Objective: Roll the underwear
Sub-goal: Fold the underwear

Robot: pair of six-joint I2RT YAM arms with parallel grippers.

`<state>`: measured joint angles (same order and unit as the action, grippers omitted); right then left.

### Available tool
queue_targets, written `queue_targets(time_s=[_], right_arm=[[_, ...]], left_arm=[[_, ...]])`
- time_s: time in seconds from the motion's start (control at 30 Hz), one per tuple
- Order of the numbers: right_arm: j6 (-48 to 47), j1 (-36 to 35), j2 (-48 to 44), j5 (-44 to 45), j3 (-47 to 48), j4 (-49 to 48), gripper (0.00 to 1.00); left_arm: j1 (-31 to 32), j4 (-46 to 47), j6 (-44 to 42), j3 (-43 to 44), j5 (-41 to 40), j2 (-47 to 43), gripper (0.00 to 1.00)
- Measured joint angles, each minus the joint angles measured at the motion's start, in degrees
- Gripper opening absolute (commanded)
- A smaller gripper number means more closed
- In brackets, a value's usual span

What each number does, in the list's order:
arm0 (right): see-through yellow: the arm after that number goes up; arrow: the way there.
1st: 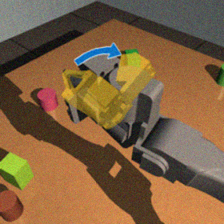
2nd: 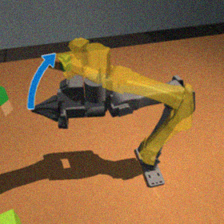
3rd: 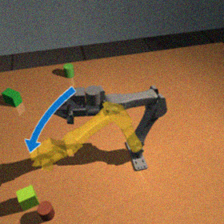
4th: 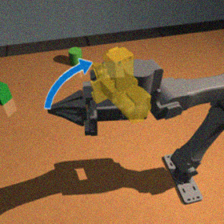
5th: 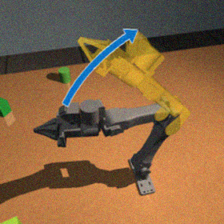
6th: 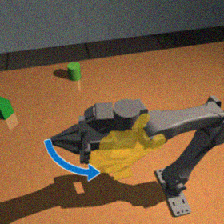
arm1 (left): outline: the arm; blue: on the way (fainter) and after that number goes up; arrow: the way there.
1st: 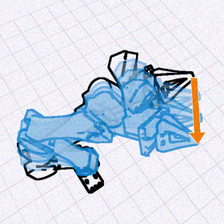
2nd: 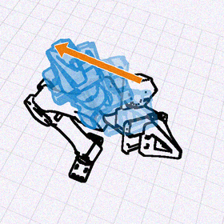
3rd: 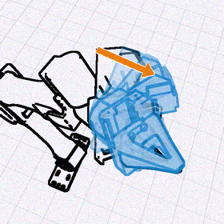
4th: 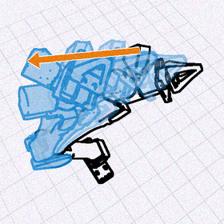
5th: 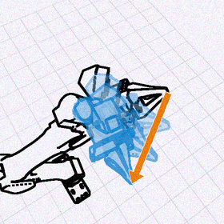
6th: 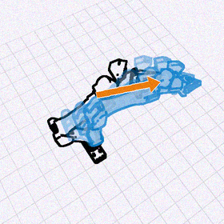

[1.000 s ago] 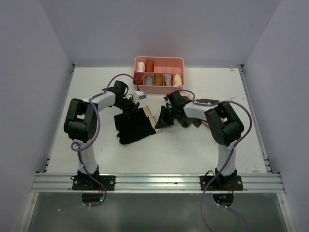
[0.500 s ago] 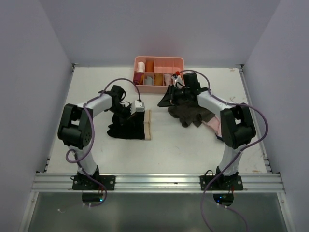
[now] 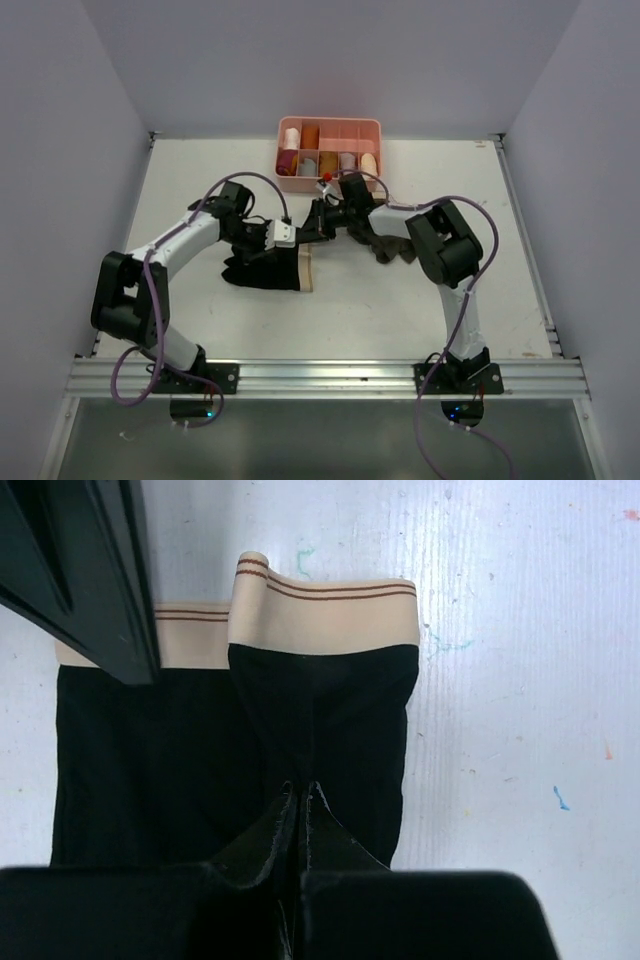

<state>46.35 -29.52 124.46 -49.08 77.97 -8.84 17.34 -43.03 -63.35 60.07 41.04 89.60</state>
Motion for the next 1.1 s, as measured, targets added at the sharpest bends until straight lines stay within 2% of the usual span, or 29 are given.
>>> queue_targets(time_s=[0.3,0.47,0.8,1.1], right_arm=[[3.5,-3.1,0.0,-2.5,-6.7,-6.9,0.15],[5.7,-4.1,1.2,-4.0,-7.0,-9.2,0.15],[-3.2,-4.3,3.4,-4.7,-5.3,2.7,0.13],[-8.0,-4.3,3.9,-7.1,-3.8,8.7,0.13]], left_arm=[[0.3,0.3,-0.9,-0.7,-0.3,-1.6,0.00],[0.4,0.3,-0.8,-0.8,-0.3,-3.5,0.00],[0.4,2.6,3.9,3.4,-0.5,-2.9,0.00],[0.4,7.2,6.8,5.4,-2.0,0.2,0.00]])
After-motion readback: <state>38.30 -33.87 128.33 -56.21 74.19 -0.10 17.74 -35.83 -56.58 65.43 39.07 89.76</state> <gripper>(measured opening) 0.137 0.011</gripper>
